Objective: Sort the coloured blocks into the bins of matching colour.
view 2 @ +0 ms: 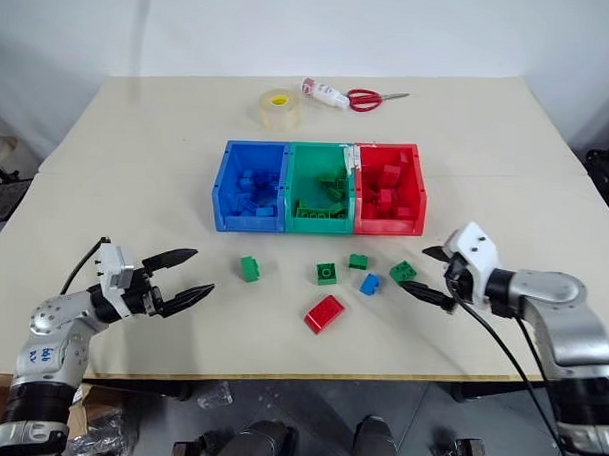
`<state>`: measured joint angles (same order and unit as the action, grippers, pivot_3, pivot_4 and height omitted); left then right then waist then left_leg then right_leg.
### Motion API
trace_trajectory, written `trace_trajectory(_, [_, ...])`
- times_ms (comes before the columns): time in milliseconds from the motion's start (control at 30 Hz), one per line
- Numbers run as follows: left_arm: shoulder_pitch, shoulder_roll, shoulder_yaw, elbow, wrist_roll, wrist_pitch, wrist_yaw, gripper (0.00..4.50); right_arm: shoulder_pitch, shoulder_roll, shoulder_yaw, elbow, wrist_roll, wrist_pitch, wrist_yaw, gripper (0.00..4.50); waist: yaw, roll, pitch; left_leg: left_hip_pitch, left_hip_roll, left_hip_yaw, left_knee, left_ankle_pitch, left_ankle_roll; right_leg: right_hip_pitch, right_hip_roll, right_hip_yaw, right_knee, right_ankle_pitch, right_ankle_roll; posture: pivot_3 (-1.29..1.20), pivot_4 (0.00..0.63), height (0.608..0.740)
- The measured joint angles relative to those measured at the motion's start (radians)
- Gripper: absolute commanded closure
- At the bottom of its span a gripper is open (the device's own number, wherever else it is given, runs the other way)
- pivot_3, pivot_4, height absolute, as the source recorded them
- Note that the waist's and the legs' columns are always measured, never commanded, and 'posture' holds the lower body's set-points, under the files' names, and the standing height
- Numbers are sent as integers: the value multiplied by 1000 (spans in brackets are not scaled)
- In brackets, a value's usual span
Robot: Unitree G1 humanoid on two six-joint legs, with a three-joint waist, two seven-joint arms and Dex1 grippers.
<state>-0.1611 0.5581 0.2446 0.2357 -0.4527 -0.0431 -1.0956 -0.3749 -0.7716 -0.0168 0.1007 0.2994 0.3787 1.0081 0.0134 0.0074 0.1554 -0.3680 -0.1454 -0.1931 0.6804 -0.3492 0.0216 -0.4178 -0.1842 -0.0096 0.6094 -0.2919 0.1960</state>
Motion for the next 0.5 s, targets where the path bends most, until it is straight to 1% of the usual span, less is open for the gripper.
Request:
trace_trajectory(33, [11,0,3,-8,-3,1,4,16,-9,7,13,22,-6,-10,2,0,0,0,0,0,0,0,0,0,0,0,0,0,0,0,0,0,150,740])
trace_trajectory(133, [42,0,14,-36,-15,8,17,0,-13,32,22,59,-22,-32,6,619,1,0,0,0,0,0,0,0,0,0,0,1,1,0,0,0,150,740])
trace_trajectory(233, [53,0,14,-50,-17,12,24,0,-13,32,22,59,-23,-30,11,1624,1,0,0,0,0,1,0,0,0,0,1,1,1,0,-1,0,150,740])
trace_trajectory(267, [54,0,14,-57,-17,12,25,0,-11,32,22,58,-23,-29,9,2038,1,0,0,0,0,1,0,0,0,0,1,1,1,0,-1,0,150,740])
trace_trajectory(367, [54,0,14,-65,-20,11,23,0,-3,32,17,47,-23,-27,3,2990,0,0,0,0,0,1,0,0,0,-1,1,1,1,0,-1,0,150,740])
trace_trajectory(400, [54,0,14,-64,-20,11,23,0,0,32,16,38,-22,-24,2,3050,0,0,0,0,0,2,0,0,0,-1,1,1,1,0,-1,0,150,740])
trace_trajectory(500, [49,0,14,-63,-20,9,18,0,3,32,-3,-15,-1,2,-16,3046,-1,0,0,0,1,3,0,0,0,-3,1,2,2,0,-1,0,150,740])
